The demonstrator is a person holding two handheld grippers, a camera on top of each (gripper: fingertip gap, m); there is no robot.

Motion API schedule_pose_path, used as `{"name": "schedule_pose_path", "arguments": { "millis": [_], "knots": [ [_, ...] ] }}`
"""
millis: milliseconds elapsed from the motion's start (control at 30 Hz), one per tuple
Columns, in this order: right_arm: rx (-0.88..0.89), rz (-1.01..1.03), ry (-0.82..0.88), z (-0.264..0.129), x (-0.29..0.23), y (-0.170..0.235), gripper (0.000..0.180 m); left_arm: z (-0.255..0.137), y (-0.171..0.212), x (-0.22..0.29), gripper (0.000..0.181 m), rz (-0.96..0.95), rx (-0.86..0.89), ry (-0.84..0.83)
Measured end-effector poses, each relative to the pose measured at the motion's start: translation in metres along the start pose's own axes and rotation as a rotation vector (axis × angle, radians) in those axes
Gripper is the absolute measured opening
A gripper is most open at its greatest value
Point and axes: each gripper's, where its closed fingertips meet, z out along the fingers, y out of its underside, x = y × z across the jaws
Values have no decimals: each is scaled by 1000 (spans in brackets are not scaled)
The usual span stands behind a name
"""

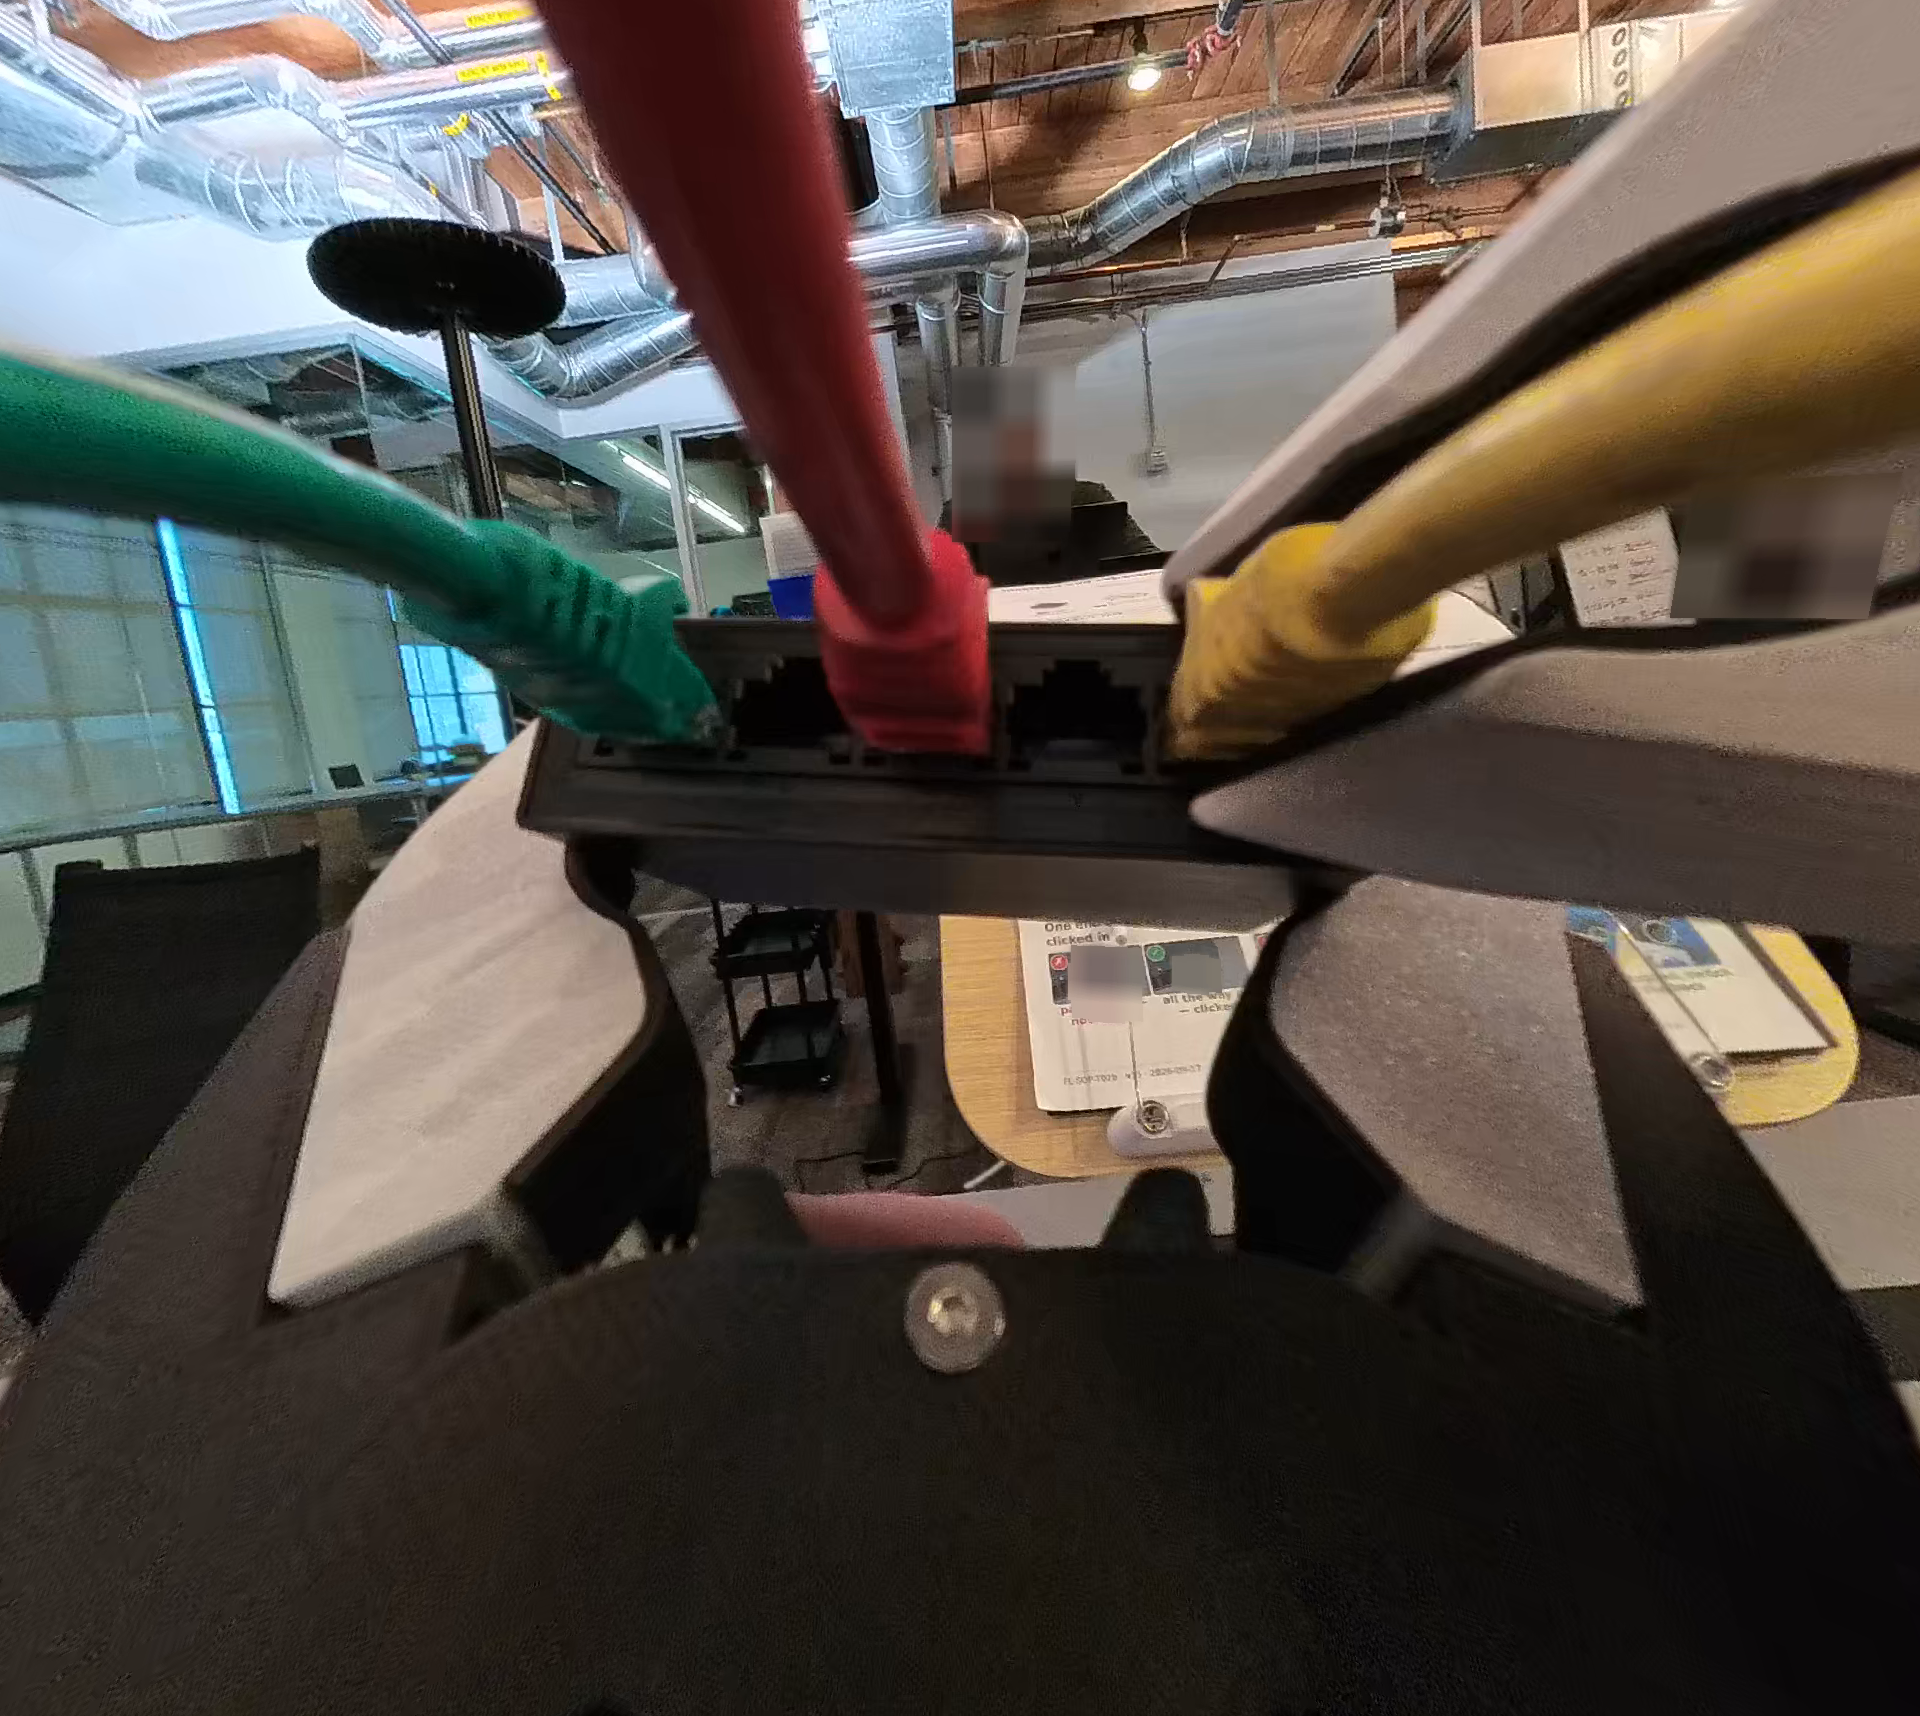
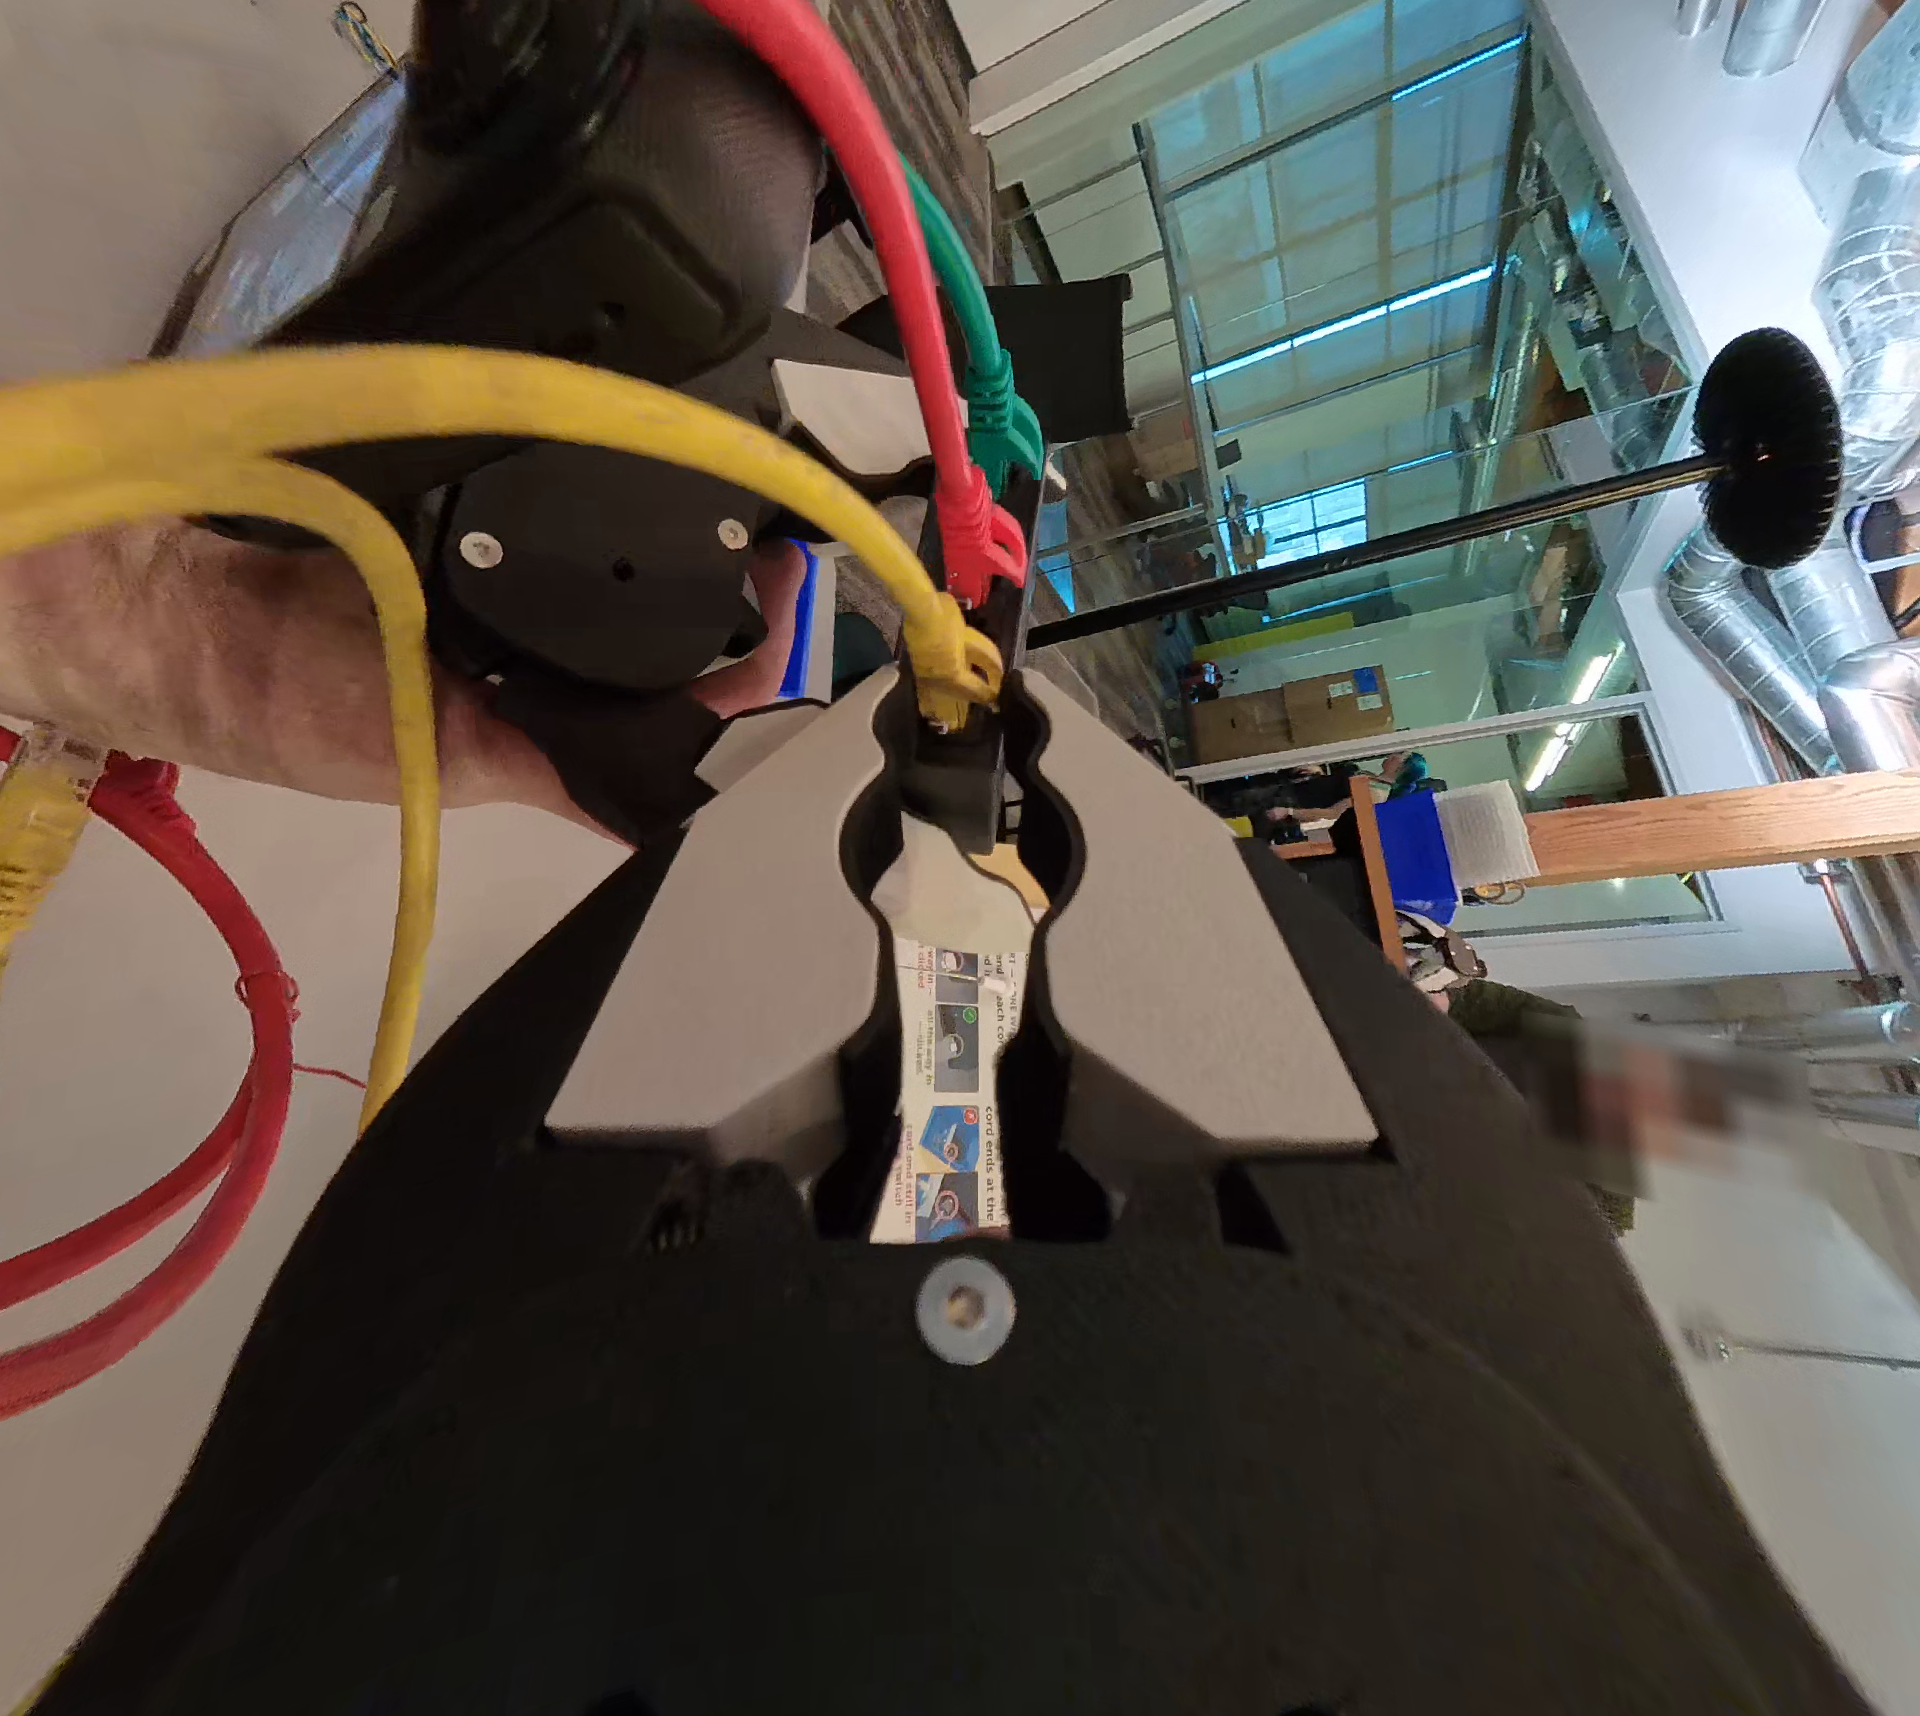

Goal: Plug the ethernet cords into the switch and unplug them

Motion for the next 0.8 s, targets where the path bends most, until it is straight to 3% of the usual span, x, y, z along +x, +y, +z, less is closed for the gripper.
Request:
{"name": "schedule_pose_path", "arguments": {
  "millis": [800],
  "knots": [
    [-53,-15,74,-2,0,-3,20,-2,-8,-3,125,45,18,-27]
  ]
}}
